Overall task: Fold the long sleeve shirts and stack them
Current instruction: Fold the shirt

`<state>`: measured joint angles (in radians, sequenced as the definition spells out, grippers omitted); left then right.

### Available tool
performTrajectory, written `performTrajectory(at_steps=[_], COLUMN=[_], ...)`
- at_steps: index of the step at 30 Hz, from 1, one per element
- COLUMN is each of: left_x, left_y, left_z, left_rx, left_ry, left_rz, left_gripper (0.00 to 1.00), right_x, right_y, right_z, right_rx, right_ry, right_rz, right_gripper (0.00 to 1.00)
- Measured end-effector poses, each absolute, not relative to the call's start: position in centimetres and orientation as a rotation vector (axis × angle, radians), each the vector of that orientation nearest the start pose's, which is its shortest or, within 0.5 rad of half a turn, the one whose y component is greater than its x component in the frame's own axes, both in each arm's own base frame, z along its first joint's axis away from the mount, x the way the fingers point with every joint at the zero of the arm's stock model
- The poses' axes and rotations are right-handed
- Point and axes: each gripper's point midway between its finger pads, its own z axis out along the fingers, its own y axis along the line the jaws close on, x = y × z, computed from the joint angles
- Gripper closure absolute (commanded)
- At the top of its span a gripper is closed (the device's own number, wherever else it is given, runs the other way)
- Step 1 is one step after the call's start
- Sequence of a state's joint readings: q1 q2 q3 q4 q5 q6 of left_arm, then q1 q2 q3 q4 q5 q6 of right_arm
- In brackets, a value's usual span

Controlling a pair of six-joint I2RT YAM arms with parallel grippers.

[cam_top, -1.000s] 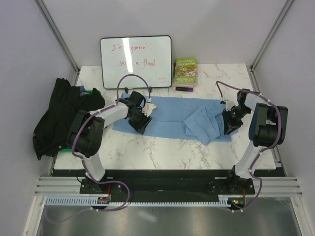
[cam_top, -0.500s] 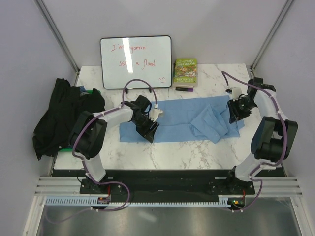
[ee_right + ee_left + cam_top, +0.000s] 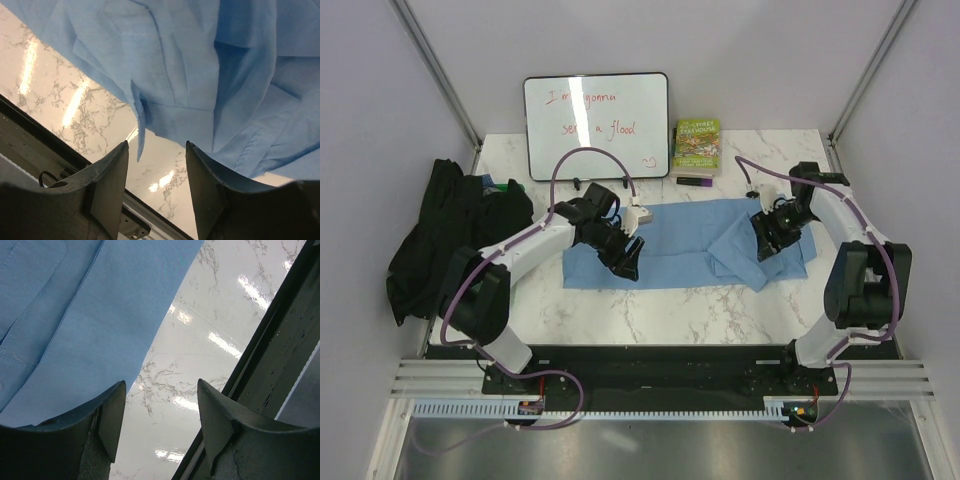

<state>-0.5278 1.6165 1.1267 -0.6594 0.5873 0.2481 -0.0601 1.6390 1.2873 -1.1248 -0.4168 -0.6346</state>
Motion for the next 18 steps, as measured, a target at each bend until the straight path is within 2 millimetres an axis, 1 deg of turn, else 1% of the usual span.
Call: performTrajectory(at_steps=[4,8,12,18], left_x=[24.2,24.3,24.3,24.2], left_y=[-24.4,-24.4,-24.4,-24.3], left_z=[9.3,9.5,9.9,10.0], left_rx=[1.173,1.177,1.183,1.196], left_ry=[2.41,2.399,2.379,2.365], left_rz=[-0.881,-0.879,-0.875,-0.871], left_gripper=[0.34,0.34,0.34,0.33], right_x=[29.2,30.0,30.6,31.0], right_y=[2.8,2.5,2.2,2.0], right_z=[7.9,6.3,5.2,4.3], right_rx=[-0.81,-0.79,-0.776,-0.752], right_ry=[2.786,2.816,2.837,2.854], right_rz=[0.517,0.507,0.492,0.477], right_gripper=[0.43,0.44,0.43,0.38])
